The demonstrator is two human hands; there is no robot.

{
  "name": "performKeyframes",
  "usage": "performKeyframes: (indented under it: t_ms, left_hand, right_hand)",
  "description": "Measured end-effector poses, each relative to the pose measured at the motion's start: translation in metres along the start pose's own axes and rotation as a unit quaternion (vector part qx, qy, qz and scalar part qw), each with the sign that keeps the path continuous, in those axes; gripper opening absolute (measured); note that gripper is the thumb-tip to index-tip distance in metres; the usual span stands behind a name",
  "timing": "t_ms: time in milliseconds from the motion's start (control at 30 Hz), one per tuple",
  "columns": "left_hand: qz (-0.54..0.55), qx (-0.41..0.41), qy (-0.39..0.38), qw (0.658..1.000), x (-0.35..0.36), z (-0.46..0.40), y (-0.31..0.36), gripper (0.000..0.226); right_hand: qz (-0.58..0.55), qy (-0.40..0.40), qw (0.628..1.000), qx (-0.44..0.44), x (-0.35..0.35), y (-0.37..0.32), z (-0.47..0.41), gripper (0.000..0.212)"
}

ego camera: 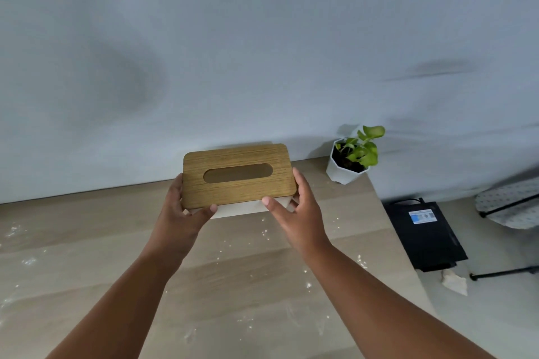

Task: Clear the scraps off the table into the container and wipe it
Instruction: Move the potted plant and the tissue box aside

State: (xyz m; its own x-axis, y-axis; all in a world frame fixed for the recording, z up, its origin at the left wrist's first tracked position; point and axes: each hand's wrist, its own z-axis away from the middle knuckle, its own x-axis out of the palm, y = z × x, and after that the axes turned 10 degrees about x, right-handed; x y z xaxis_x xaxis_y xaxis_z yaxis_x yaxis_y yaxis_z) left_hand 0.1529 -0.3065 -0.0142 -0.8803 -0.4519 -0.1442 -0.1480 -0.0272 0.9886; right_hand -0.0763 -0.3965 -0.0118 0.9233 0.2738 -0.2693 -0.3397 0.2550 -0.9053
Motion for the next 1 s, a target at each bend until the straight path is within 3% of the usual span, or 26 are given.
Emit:
performKeyframes:
  t_ms: [467, 1000]
  left_hand:
    - [-0.014, -0.02, -0.02, 1.0, 0.098, -0.011, 0.005, 0.076]
    - [-0.032, -0.053, -0.012, 0.998, 0.115, -0.025, -0.004, 0.075]
  right_hand:
    - [0.028, 0.011, 1.0, 0.011, -0.091, 0.023, -0.039, 0.093]
    - [0.035, 0.016, 0.999, 0.01, -0.098, 0.025, -0.058, 0.09]
